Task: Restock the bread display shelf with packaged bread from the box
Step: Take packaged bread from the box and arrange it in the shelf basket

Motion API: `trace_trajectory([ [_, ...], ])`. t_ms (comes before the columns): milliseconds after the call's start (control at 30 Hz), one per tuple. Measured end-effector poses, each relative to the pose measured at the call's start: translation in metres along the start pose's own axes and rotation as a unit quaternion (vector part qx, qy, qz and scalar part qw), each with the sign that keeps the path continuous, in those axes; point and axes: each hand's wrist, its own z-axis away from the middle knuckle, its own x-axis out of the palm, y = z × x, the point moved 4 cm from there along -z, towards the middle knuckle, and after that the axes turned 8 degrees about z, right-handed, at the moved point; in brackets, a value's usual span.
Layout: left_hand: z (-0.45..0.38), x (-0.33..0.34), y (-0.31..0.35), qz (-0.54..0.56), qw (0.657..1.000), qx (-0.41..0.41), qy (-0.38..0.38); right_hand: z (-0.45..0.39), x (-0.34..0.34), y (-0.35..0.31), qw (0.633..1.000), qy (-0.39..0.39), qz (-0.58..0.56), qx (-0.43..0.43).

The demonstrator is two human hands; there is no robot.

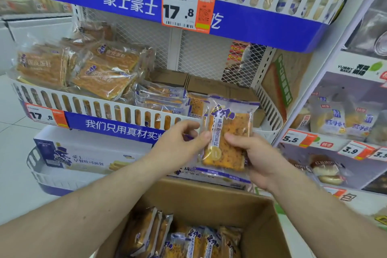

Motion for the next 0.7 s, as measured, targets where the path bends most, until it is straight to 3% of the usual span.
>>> trace_trajectory([
  [33,-0.006,-0.011,0.004,-0.092,0.992,0.060,0.058,-0.012,-0.006,-0.019,0.999,0.020,0.018,-0.022],
  [100,-0.016,-0.026,0.010,-0.291,0.937,0.151,0.120,-0.035,-0.019,-0.060,0.989,0.063,0.101,-0.089],
  [167,-0.027,-0.034,-0.001,-0.409,0.898,0.135,0.094,-0.053,-0.023,-0.094,0.964,0.077,0.220,-0.126],
  [233,-0.034,-0.038,-0.019,-0.474,0.875,0.078,0.049,-0.069,-0.019,-0.113,0.939,0.043,0.320,-0.116],
  [333,-0.036,-0.039,-0.034,-0.519,0.852,0.066,0.034,-0.088,-0.010,-0.134,0.862,0.038,0.489,-0.128],
  [433,-0.038,-0.037,-0.036,-0.501,0.861,0.069,0.044,-0.105,-0.002,-0.142,0.779,0.039,0.609,-0.145],
  [500,-0.039,-0.035,-0.036,-0.499,0.862,0.073,0.053,-0.121,0.000,-0.129,0.731,0.013,0.673,-0.113],
  [700,-0.036,-0.037,-0.038,-0.512,0.852,0.088,0.058,-0.153,-0.003,-0.090,0.651,-0.021,0.757,-0.046],
])
